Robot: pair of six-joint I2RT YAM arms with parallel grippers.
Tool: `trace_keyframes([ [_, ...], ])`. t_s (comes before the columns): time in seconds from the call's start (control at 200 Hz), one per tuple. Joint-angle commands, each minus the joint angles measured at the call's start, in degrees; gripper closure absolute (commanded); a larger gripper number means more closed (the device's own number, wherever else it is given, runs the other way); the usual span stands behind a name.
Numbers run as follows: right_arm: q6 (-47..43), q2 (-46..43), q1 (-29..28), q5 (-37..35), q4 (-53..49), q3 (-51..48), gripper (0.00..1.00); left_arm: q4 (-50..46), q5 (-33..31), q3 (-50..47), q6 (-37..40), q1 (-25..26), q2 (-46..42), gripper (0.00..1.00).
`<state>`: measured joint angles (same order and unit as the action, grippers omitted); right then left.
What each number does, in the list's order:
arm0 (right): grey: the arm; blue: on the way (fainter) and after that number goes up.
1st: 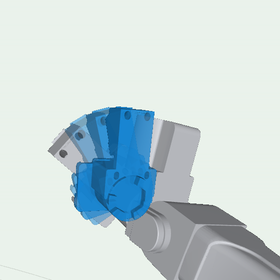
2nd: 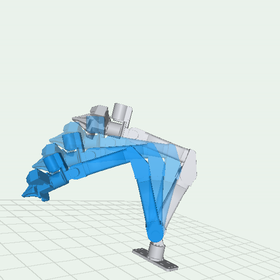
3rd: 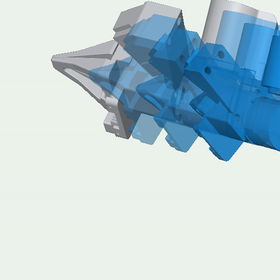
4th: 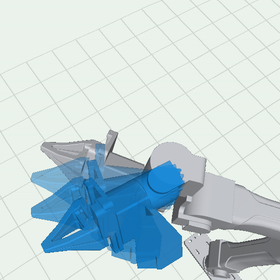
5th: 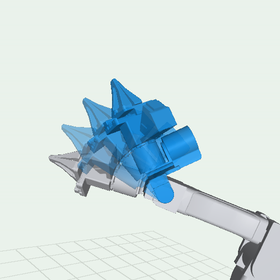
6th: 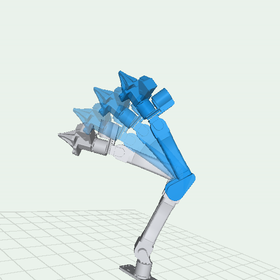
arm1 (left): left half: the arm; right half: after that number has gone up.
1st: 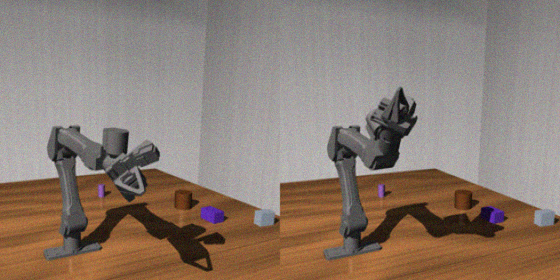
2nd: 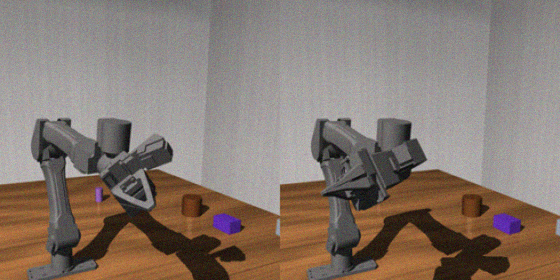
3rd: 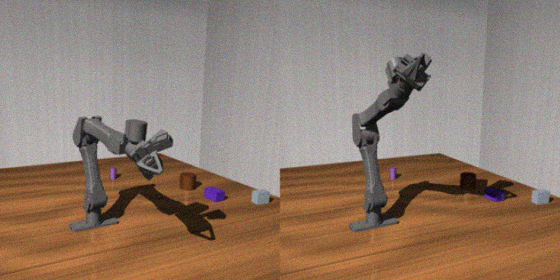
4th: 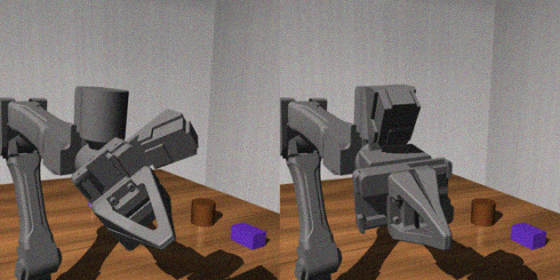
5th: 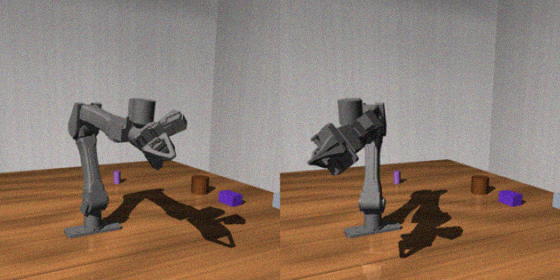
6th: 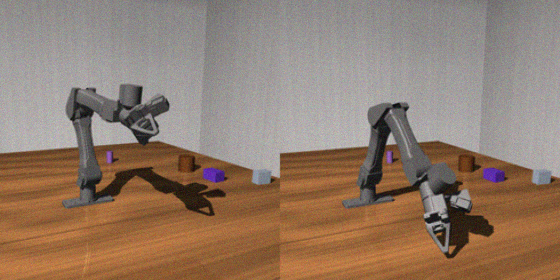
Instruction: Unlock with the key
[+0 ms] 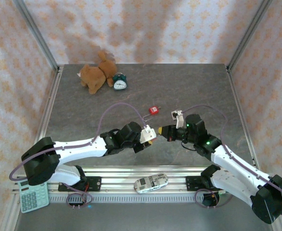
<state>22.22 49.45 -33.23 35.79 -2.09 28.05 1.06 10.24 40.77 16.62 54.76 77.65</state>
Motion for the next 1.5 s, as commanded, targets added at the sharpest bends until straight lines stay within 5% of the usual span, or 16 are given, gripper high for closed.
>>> trace_keyframes([
  [0.0, -1.29, 0.04, -0.45, -1.61, 0.05, -1.07, 1.0, 1.31, 0.22, 1.35, 0.45, 0.5, -2.87, 0.69],
  [0.566, 0.34, 2.05, -0.43, 6.36, 5.35, -0.8, 1.0, 3.16, 0.86, 4.02, 1.12, 3.14, -0.81, 0.71],
  [1.316, -2.48, 6.39, -6.58, -3.03, 4.74, -1.6, 1.0, 9.19, -1.19, 7.22, -3.56, 3.05, 0.33, 0.73],
  [1.497, -1.63, 0.6, -6.58, -8.83, -0.01, 0.39, 0.9, 6.86, -2.21, 7.5, -3.35, 3.03, 1.8, 0.73],
])
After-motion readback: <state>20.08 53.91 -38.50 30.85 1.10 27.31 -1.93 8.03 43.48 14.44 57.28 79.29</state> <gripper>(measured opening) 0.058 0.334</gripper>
